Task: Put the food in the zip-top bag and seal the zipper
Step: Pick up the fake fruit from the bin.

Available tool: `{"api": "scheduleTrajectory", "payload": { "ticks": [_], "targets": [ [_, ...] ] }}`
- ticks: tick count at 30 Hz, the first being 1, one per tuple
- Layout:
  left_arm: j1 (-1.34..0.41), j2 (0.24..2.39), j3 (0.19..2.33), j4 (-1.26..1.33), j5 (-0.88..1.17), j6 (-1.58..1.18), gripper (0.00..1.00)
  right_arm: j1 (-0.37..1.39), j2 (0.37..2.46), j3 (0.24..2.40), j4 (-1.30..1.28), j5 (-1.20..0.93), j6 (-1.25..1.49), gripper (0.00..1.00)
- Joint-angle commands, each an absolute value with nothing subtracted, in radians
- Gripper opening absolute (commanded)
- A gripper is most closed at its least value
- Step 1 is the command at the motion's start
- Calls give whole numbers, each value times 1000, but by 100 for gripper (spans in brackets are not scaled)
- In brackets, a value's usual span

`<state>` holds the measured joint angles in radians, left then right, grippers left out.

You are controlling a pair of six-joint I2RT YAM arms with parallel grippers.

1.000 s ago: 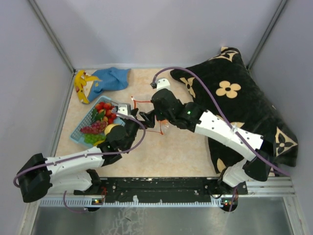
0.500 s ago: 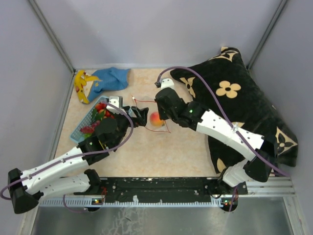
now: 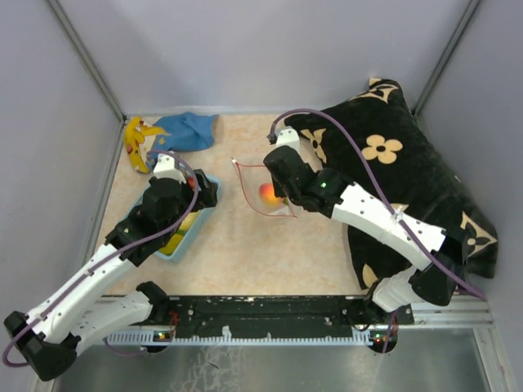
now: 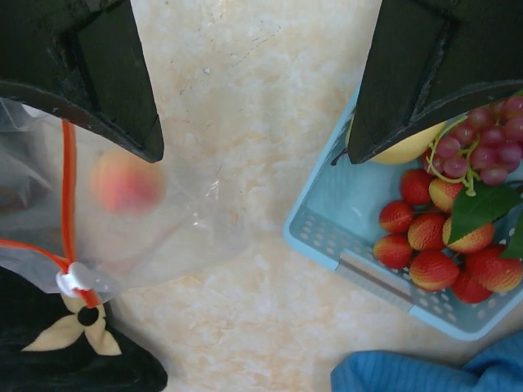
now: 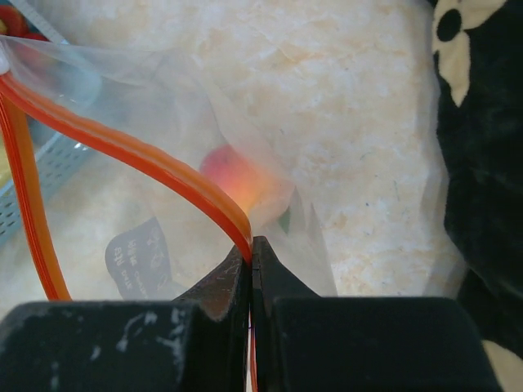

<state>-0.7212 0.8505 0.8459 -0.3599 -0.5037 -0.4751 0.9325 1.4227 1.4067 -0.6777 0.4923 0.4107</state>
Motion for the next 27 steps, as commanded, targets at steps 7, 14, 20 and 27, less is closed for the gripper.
{"api": "scheduleTrajectory", "payload": {
  "ticks": [7,14,20,27],
  "targets": [
    [-561,876,839,-509,-326,-576,100,928,1351,1382,-661,576,370,0],
    [-409,928,771,-489,-204,-626,100,914,1331,1354,-640,550,343,0],
    [-269,1001,735,-522,-168,-708,100,897,1306,1322,-609,520,331,0],
    [-210,1051,686,-501,-172,-836,99,891,1308,1313,-593,497,317,0]
  ]
}}
